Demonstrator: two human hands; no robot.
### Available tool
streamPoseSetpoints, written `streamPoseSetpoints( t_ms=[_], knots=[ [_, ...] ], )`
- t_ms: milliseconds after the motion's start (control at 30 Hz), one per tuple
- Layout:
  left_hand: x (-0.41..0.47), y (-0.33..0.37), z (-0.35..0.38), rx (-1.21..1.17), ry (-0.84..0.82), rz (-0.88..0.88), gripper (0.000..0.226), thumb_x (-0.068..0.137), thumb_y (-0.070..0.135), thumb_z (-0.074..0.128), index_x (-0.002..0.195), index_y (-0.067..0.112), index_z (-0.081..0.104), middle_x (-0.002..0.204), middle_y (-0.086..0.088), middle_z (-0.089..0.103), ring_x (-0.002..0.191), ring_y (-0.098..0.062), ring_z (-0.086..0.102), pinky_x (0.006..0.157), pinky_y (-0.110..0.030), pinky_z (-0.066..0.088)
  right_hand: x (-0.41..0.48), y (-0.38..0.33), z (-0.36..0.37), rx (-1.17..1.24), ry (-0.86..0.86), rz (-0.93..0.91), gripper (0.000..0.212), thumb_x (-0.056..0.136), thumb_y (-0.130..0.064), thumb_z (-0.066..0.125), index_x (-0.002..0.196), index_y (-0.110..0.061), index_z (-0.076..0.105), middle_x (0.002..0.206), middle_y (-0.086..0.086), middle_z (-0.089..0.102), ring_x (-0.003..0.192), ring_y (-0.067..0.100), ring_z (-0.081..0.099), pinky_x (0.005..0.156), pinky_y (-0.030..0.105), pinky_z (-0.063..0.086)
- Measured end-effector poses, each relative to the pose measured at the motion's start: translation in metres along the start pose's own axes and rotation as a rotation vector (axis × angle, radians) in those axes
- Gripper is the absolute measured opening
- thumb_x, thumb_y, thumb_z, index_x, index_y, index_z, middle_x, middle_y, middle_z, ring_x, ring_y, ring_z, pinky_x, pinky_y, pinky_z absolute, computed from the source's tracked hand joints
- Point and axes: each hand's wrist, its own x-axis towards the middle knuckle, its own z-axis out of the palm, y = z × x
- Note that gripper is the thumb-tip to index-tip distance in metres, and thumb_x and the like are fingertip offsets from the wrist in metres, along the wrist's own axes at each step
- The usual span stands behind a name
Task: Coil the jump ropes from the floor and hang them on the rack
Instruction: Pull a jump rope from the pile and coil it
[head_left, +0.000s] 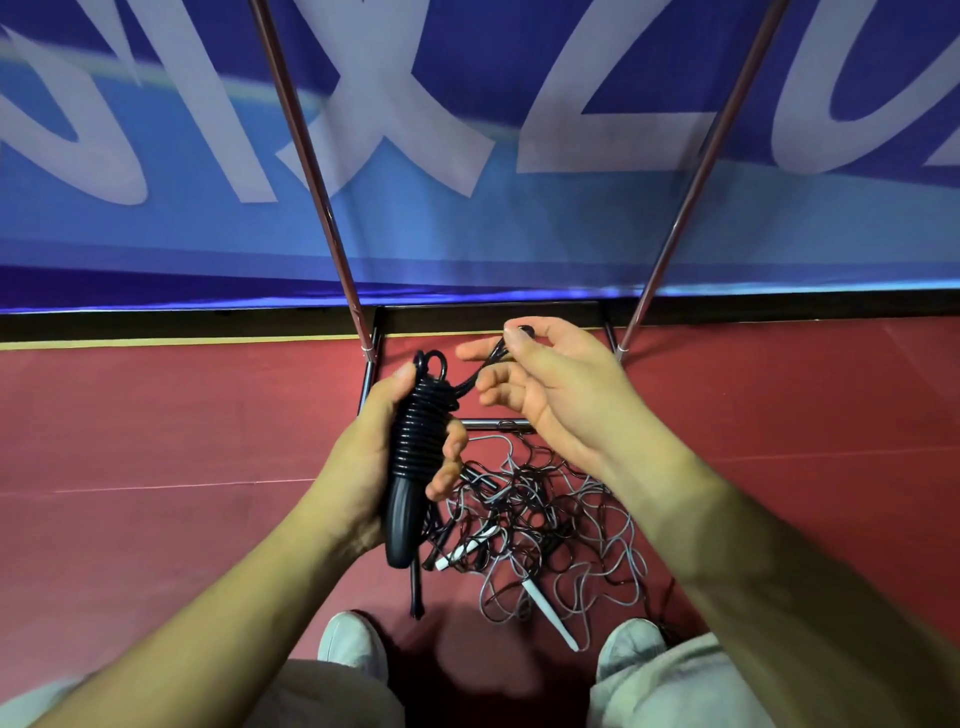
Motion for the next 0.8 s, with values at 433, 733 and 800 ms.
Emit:
streamPoseSetpoints(
  t_ms=[433, 733, 800],
  knots=[
    [-0.002, 0.009, -0.006, 0.022, -0.029, 0.016, 0.045, 0.088, 0.053, 0.048, 0.097, 0.008, 0.05, 0.063, -0.012, 0.05, 0.036, -0.019, 0.041, 0.034, -0.021, 0.034, -0.005, 0.002, 0.003, -0.842, -0.041, -0.159, 0.025, 0.1, -0.012, 0.052, 0.083, -0.004, 0.069, 0.066, 0.013, 0.064, 0.049, 0.018, 0.058, 0.058, 0.029, 0.049],
    [0.011, 0.012, -0.013, 0.181, -0.037, -0.037, 0.045, 0.084, 0.049, 0.058, 0.108, 0.012, 0.047, 0.06, -0.024, 0.05, 0.035, -0.028, 0.049, 0.036, -0.03, 0.044, -0.002, 0.001, -0.003, -0.886, -0.075, -0.085, 0.012, 0.093, -0.016, 0.065, 0.091, -0.018, 0.076, 0.066, 0.013, 0.067, 0.048, 0.014, 0.054, 0.051, 0.025, 0.046],
    [0.011, 0.011, -0.015, 0.25, -0.035, -0.028, 0.049, 0.085, 0.048, 0.06, 0.11, 0.01, 0.04, 0.062, -0.026, 0.05, 0.038, -0.028, 0.048, 0.038, -0.031, 0.043, -0.002, 0.0, -0.005, -0.871, -0.08, -0.065, 0.009, 0.089, -0.017, 0.07, 0.094, -0.02, 0.077, 0.066, 0.016, 0.067, 0.048, 0.013, 0.052, 0.05, 0.027, 0.045]
  ],
)
